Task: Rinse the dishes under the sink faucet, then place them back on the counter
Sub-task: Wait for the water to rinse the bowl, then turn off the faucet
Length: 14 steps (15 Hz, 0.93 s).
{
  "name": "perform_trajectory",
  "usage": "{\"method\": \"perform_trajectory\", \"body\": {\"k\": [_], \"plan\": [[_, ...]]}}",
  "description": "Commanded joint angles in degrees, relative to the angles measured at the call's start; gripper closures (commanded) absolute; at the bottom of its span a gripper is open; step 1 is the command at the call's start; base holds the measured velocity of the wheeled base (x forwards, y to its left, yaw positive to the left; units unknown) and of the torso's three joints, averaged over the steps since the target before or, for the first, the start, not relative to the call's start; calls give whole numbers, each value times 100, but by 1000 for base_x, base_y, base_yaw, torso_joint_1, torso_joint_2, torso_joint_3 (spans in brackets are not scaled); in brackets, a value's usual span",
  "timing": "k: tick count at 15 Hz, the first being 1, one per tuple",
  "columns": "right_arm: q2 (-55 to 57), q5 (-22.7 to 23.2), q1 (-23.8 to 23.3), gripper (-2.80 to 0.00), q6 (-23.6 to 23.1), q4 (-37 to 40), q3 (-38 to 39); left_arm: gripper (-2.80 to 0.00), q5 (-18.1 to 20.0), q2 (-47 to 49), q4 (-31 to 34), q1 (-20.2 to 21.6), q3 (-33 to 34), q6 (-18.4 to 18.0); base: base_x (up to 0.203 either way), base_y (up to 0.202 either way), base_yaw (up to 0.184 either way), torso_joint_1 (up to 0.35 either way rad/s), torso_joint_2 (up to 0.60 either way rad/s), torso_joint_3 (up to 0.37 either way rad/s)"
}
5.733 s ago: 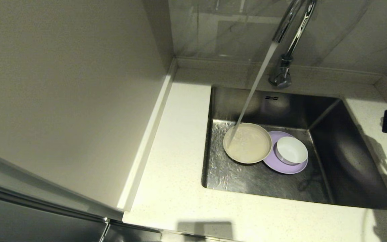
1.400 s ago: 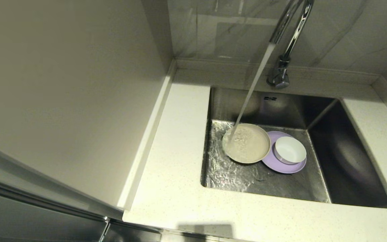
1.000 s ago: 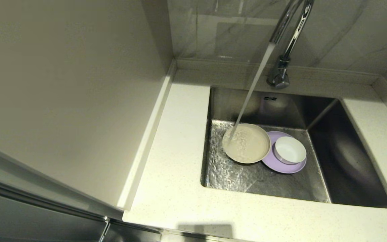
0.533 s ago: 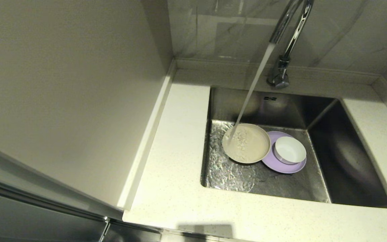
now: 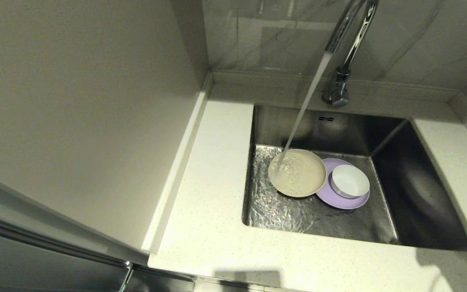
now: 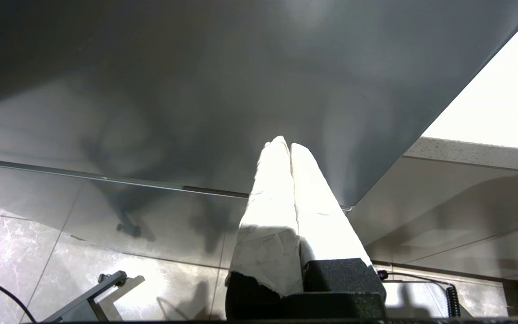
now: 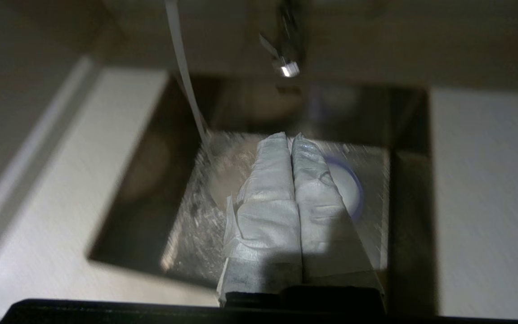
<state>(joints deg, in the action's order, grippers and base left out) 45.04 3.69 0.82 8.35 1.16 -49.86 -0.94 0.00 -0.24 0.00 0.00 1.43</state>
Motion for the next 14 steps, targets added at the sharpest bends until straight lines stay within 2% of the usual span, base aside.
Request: {"method": "perform_trajectory", "body": {"k": [1,4,7,9,10,12,14], "plan": [[2311,201,-9,0,540,19,-1831,0,-3,-18,-2,0,0,7,0,0,0,0,0,0],[3770,936,-83,0,1439,275,-3416,0,-3,-18,-2,0,0,4,0,0,0,0,0,0],[4427,1725,-114,0,2826,533,-3705,0,-3,-18,-2,0,0,7,0,0,0,0,0,0],[4762,2100,-109,0,3505,542,-3864,0,-3,-18,-2,-6,0,7,0,0,0,0,0,0],[4928,2581,-113,0,3816,535,-4010,0,-3,-18,-2,0,0,0,0,0,0,0,0,0],[5355,3379,-208,0,4177,503,-4383,0,-3,-18,-2,0,0,7,0,0,0,0,0,0],[5867,3672,-246,0,4230,377,-4715,0,-3,-18,-2,0,0,7,0,0,0,0,0,0]]}}
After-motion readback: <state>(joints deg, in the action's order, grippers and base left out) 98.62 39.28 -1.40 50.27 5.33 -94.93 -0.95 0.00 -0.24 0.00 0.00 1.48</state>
